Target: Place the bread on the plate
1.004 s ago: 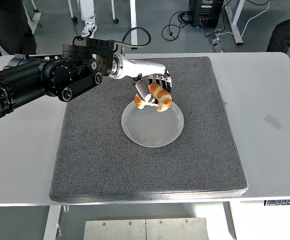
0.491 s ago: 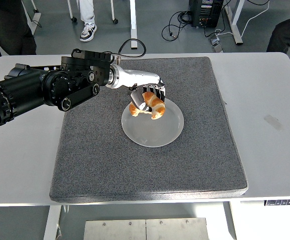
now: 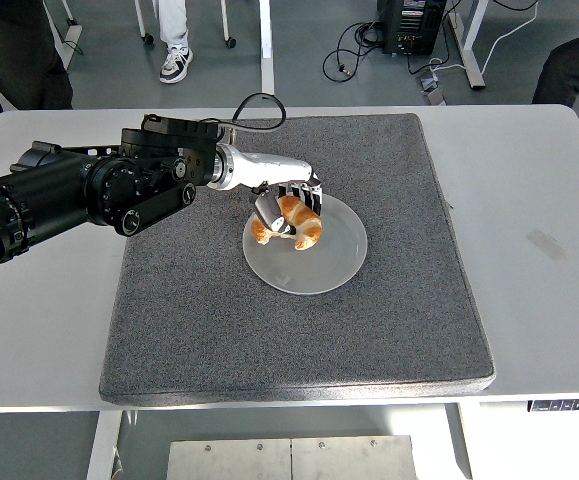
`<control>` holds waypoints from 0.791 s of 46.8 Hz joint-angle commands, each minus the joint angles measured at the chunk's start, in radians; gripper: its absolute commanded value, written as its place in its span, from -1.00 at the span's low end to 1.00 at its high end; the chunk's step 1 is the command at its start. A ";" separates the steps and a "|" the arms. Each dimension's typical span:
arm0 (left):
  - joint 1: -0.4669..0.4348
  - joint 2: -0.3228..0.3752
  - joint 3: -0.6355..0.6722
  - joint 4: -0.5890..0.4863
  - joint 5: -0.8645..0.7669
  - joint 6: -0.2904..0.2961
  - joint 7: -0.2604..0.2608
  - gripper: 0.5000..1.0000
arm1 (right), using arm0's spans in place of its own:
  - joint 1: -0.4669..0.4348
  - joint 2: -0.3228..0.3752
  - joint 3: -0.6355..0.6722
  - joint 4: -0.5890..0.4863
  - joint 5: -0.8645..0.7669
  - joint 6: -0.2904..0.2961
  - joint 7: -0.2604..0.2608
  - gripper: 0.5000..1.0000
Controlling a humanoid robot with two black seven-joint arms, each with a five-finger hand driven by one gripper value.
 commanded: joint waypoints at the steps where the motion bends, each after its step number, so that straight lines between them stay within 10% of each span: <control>1: 0.003 0.000 0.007 0.002 0.000 0.014 -0.001 -1.00 | 0.000 0.000 0.000 0.000 0.000 0.000 0.000 1.00; 22: 0.001 0.000 -0.005 0.002 -0.014 0.018 -0.001 -1.00 | 0.000 0.000 0.000 0.000 0.000 0.000 0.000 1.00; 25: 0.001 0.000 -0.006 0.002 -0.017 0.018 -0.001 -0.40 | -0.002 0.000 0.000 0.000 0.000 0.000 0.000 1.00; 37: 0.005 0.000 -0.017 0.002 -0.018 0.018 -0.001 -0.05 | 0.000 0.000 0.000 0.000 0.000 0.000 0.000 1.00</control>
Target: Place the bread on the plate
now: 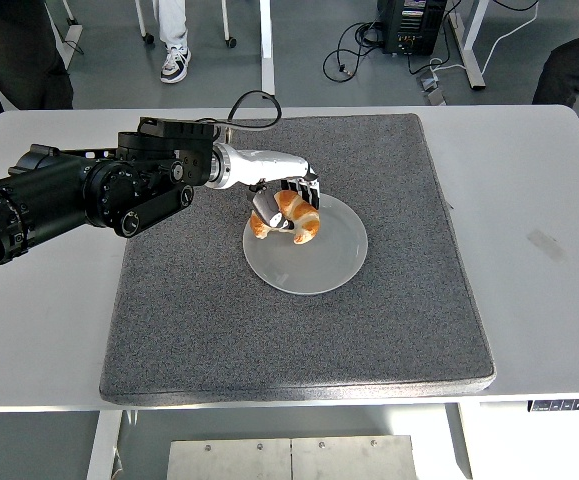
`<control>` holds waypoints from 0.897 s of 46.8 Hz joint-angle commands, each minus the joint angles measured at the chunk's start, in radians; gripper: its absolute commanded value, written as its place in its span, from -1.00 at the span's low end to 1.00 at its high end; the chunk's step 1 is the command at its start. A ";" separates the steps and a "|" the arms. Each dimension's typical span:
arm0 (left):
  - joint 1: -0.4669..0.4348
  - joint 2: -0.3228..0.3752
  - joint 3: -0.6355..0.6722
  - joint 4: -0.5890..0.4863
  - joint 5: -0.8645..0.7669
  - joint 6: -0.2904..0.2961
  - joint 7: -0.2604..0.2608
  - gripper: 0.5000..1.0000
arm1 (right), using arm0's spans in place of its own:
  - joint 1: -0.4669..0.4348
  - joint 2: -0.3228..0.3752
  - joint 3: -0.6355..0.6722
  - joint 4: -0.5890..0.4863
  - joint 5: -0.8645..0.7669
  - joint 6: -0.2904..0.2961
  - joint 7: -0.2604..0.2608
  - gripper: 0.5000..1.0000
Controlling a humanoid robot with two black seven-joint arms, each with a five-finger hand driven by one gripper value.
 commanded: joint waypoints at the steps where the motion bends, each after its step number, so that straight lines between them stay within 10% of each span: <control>1: 0.001 0.000 -0.004 0.000 0.000 0.000 0.000 -0.03 | 0.000 0.000 0.000 0.000 0.000 0.000 0.000 1.00; 14: 0.024 0.000 -0.035 -0.002 -0.038 0.000 -0.001 0.87 | 0.000 0.000 0.000 0.000 0.000 0.000 0.000 1.00; 42: -0.048 0.000 -0.219 -0.005 -0.241 -0.008 -0.009 0.94 | 0.000 0.000 0.000 0.000 0.000 0.000 0.000 1.00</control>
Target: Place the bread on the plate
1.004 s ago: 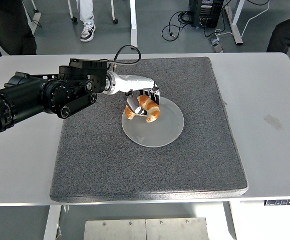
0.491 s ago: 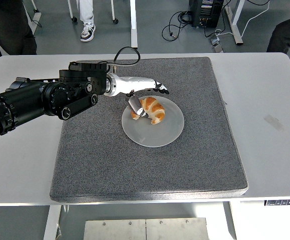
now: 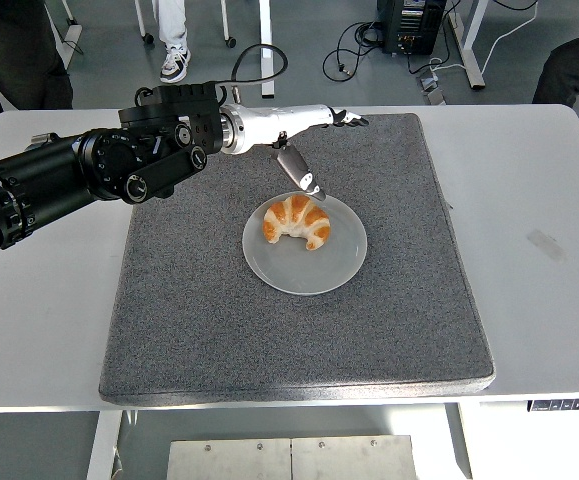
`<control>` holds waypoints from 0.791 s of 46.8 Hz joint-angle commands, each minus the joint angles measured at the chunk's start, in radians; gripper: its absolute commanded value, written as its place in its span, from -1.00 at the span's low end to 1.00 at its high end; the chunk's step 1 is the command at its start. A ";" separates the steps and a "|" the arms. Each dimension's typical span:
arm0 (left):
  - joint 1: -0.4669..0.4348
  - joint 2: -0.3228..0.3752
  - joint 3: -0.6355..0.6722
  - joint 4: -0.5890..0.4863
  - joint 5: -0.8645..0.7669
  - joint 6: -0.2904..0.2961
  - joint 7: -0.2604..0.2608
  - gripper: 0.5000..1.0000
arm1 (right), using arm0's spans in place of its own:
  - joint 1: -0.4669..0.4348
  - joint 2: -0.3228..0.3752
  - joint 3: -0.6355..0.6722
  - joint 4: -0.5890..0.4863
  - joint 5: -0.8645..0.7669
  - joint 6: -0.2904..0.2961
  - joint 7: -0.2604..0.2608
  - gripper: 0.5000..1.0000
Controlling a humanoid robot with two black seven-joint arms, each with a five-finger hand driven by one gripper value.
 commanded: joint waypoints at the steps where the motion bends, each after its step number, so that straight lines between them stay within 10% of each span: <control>1: -0.004 0.000 -0.068 0.000 -0.055 0.000 -0.001 0.94 | 0.000 0.000 0.000 0.000 0.000 0.000 0.000 1.00; 21: 0.025 0.009 -0.414 -0.003 -0.497 -0.086 0.007 0.94 | 0.000 0.000 0.000 0.000 0.000 0.000 0.000 1.00; 37: 0.060 0.189 -0.498 0.042 -0.516 -0.063 -0.002 0.94 | 0.000 0.000 0.000 0.000 0.000 0.000 0.000 1.00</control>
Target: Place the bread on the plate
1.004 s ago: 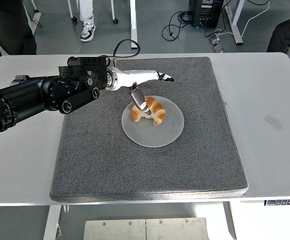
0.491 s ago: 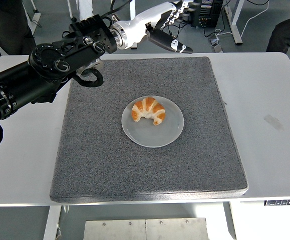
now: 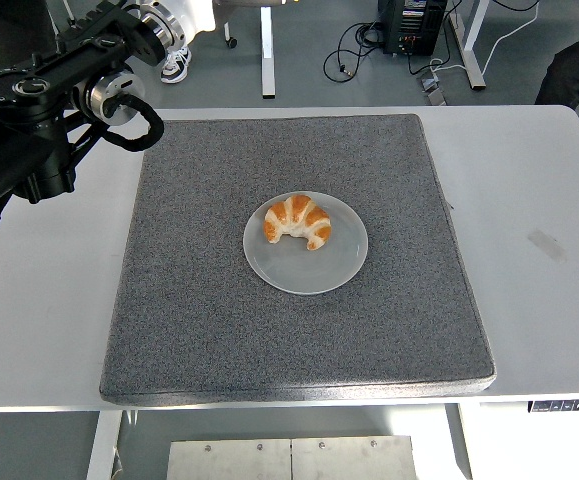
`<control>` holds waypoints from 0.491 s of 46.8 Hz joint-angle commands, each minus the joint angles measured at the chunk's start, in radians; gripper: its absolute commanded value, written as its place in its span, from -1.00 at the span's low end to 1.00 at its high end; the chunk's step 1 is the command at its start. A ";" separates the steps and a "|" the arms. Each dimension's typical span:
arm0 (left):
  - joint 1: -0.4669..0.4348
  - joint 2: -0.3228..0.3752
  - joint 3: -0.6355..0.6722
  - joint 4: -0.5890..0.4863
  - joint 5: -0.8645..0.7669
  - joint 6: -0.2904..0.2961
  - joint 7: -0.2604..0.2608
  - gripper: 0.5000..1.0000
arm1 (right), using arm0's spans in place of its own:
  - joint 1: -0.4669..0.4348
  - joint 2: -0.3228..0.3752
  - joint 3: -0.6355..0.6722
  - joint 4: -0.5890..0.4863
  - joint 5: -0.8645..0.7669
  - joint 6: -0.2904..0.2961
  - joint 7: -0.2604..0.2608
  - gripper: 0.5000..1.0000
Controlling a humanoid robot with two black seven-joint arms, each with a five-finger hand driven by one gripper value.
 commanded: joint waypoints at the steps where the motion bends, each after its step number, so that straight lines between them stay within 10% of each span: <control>1: 0.011 0.029 -0.021 0.023 0.000 0.000 -0.004 0.94 | 0.000 0.000 0.000 0.000 0.000 0.000 0.000 1.00; 11: 0.078 0.049 -0.063 0.070 -0.014 0.006 -0.056 0.94 | 0.000 0.000 0.000 0.000 0.000 0.000 0.000 1.00; 23: 0.147 0.023 -0.086 0.102 -0.091 0.113 0.028 0.95 | 0.000 0.000 0.000 0.000 0.000 0.000 0.000 1.00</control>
